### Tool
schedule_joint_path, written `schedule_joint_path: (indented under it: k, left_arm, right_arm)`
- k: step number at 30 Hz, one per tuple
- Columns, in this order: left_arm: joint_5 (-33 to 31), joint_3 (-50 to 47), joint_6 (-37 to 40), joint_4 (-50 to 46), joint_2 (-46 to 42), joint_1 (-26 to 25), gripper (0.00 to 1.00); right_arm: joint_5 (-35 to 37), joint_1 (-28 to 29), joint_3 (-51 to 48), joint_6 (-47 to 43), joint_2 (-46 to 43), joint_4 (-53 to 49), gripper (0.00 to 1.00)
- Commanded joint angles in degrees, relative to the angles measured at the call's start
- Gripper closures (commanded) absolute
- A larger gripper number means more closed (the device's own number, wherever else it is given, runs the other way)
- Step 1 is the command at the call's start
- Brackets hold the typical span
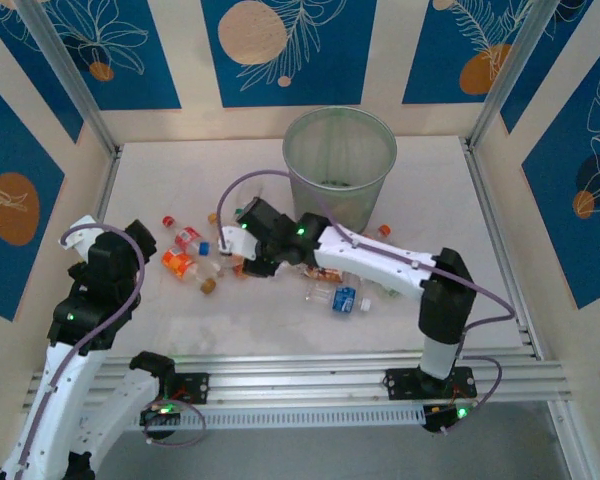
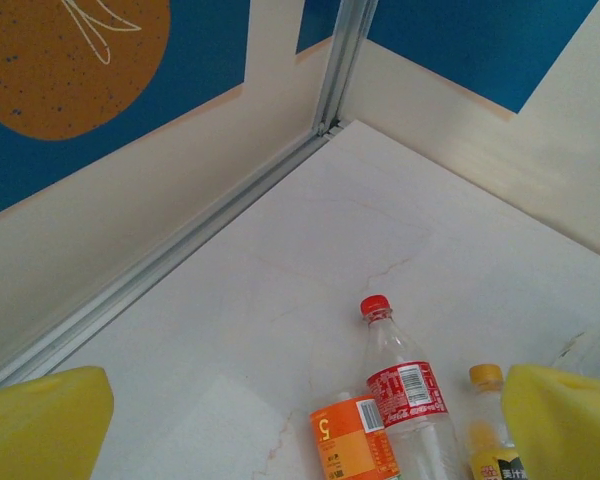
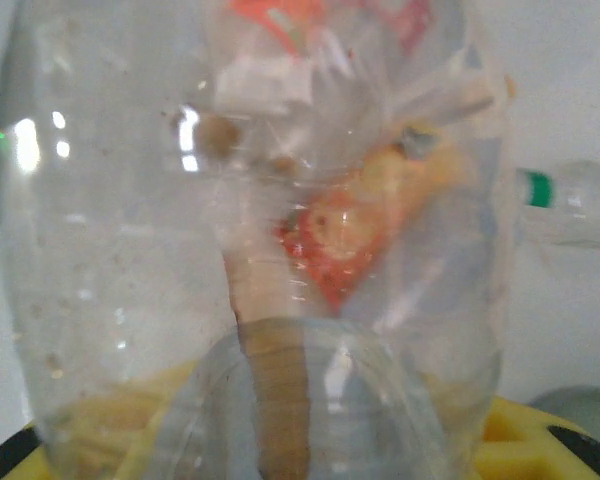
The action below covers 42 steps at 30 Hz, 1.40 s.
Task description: Put the plastic bottles in the bin
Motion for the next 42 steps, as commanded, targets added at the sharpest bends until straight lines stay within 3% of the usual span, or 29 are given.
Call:
schedule_joint_path:
  k: [1,12,19,23,29,33,42]
  left_arm:
    - [-0.6,1.8,1.1,1.6,0.3,0.6,0.01]
    - [4.1,1.3,0.3,3.4,2.8,0.6,0.01]
    - [8.7,1.5,1.1,4.9,4.9,0.6,0.00]
    - [10.8,1.5,1.6,5.5,6.1,0.5,0.01]
    - [12.1,1.6,2.0,6.0,6.4,0.6,0.00]
    - [12.3,1.6,2.2,5.6,6.4,0.5,0.01]
    - [12.1,1.7,2.4,4.9,6.3,0.6,0.01]
  right_arm:
    - [0.7,-1.7,0.3,2.2,-5.9,0.8,0.68]
    - [5.1,-9.8,10.8,9.8,-13.1,4.0,0.73]
    - [7.3,-19.9,25.4,18.6,-6.4,-2.4,0.76]
    - [4.8,-24.8,33.5,23.1,-1.0,-5.6,0.77]
    - [1.8,-28.8,39.3,16.7,6.7,-6.8,0.76]
    - [-1.0,-30.9,35.8,7.9,8.6,-2.9,0.76]
    - [-8.0,-35.8,33.8,-5.3,11.7,-4.3,0.76]
